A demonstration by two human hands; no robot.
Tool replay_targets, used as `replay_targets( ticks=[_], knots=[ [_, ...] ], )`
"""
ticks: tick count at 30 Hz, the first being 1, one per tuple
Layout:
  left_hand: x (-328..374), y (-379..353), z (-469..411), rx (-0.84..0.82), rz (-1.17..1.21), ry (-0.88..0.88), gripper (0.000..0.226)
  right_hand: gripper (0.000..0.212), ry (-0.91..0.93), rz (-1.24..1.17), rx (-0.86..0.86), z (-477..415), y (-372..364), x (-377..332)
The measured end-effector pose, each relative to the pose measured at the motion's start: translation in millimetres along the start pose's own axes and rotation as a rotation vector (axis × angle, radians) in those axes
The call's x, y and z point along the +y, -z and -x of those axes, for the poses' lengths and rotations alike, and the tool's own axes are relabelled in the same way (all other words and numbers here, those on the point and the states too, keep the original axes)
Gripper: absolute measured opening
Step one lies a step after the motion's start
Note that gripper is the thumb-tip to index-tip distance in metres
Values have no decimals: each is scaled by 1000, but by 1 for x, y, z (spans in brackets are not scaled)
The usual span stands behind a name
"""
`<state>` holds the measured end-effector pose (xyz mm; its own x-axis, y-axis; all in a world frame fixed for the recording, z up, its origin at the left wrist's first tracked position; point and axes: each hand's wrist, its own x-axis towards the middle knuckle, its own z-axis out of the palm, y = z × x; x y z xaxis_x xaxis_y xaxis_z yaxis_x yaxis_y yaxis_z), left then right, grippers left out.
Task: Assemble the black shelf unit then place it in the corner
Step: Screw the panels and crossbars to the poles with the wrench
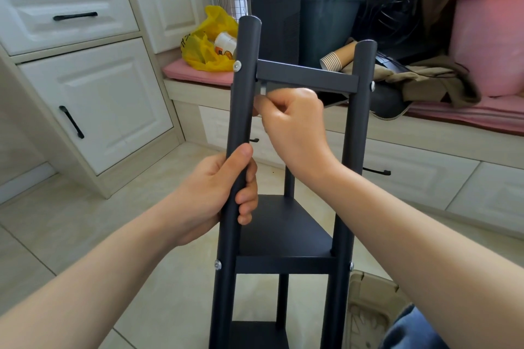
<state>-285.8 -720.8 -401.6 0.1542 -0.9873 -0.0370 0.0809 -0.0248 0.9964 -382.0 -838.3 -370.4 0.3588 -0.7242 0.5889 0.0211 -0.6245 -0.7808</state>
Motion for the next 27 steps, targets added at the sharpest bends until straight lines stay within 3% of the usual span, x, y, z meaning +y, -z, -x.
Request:
replay_targets(
  ticks=[4,10,16,22,27],
  knots=[
    [1,0,-1,10,-9,7,44,41,57,2,7,4,-7,6],
    [0,-4,-1,-24,8,3,47,59,62,-24,65,-4,-17,15],
    [0,-5,-1,-9,-6,1,44,62,98,-21,99,-5,-20,14],
    [0,-5,0,0,-8,0,43,39,42,39,13,-1,-8,13],
    [0,-4,1,1,-13,-1,43,38,30,38,3,4,0,9]
  ],
)
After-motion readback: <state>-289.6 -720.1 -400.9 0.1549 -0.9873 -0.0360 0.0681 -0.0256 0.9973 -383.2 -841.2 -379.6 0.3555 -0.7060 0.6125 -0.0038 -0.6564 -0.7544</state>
